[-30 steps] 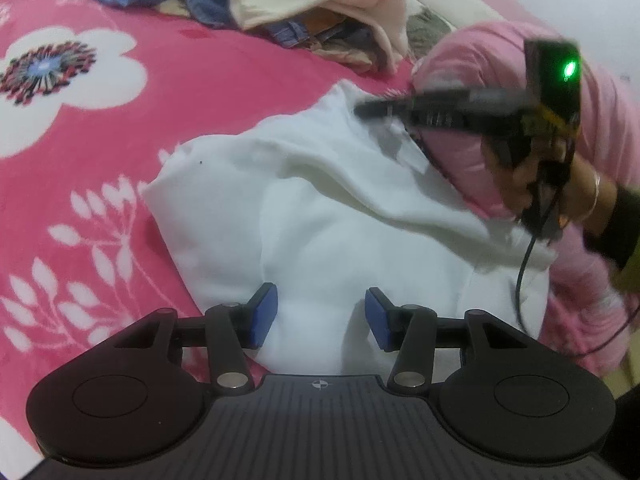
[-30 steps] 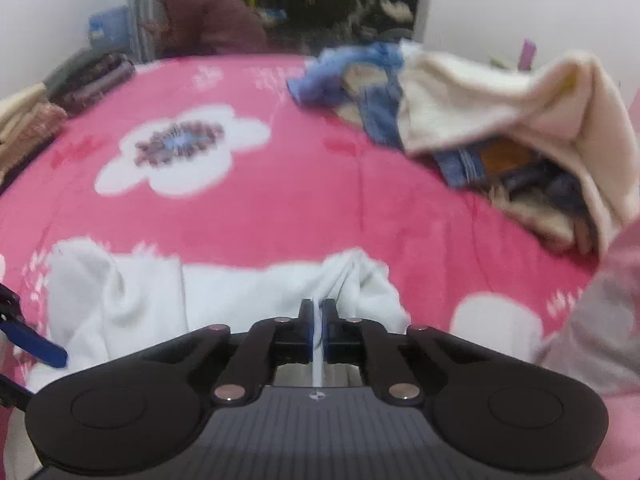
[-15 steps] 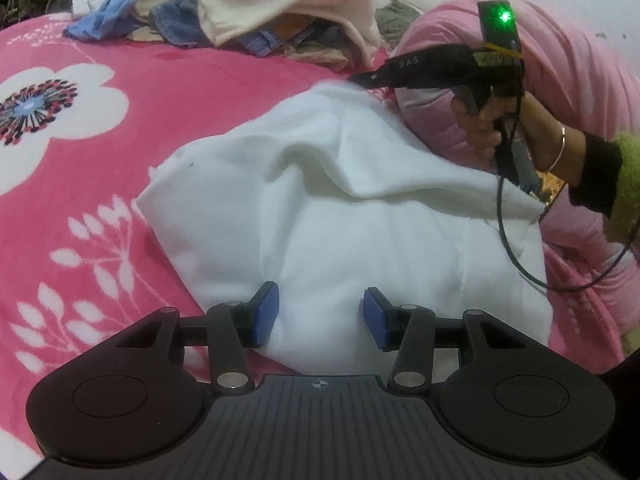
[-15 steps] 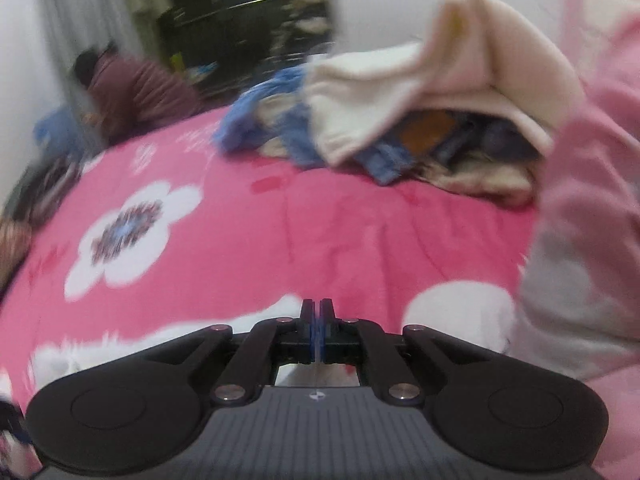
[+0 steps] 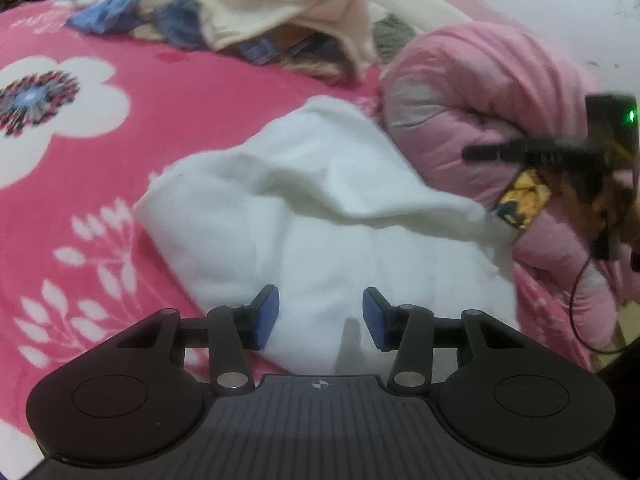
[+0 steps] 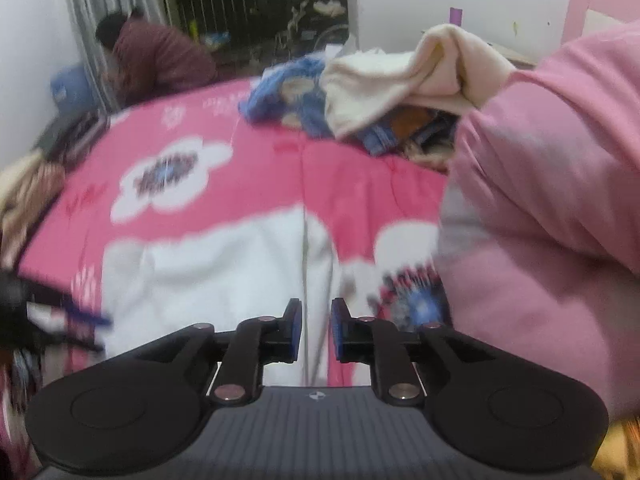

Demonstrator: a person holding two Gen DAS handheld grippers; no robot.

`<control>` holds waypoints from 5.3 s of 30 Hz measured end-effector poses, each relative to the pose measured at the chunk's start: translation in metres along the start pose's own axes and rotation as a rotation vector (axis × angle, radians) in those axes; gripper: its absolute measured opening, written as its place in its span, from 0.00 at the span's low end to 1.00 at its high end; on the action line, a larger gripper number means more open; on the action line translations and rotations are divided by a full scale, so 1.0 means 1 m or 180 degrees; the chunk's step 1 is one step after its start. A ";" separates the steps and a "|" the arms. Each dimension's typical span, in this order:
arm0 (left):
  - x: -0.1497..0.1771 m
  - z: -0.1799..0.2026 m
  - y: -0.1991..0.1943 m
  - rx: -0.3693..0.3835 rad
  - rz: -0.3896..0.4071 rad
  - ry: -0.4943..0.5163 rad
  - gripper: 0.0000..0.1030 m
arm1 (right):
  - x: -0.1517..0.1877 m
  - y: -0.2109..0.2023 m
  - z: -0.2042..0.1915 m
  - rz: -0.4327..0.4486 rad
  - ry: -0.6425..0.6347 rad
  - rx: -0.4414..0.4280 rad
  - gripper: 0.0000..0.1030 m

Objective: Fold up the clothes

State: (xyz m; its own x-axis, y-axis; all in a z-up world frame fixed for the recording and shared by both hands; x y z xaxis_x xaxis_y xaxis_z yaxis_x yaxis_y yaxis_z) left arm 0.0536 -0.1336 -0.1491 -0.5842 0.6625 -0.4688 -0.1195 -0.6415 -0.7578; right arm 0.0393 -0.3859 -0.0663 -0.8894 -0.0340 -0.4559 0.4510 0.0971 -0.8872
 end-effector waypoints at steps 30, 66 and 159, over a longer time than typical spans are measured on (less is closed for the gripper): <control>0.083 0.107 0.008 -0.0218 -0.0473 0.1135 0.01 | 0.089 0.000 -0.061 -0.0374 0.1104 -0.2034 0.02; 0.088 0.067 0.010 -0.0574 -0.0410 0.0073 0.33 | 0.102 0.037 -0.149 -0.0584 0.0732 -0.2414 0.06; 0.127 0.152 0.035 0.0051 -0.0342 0.1670 0.00 | 0.077 -0.032 0.023 0.0391 0.1556 -0.1134 0.01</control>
State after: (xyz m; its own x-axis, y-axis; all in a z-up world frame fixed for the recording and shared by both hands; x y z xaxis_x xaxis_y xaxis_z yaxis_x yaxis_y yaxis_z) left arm -0.1469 -0.1305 -0.1662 -0.0888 0.8265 -0.5559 -0.1712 -0.5625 -0.8089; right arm -0.0424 -0.4145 -0.0745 -0.8017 0.4503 -0.3931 0.5748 0.4006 -0.7135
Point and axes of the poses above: each gripper's, at about its wrist camera, not at the fingertips, and y roughly the way its jaws point, z to its right, x to its underside, the point moved 10 cm from there along y, roughly the way its jaws point, and after that the axes turned 14 degrees about -z, right-handed, at the moved point
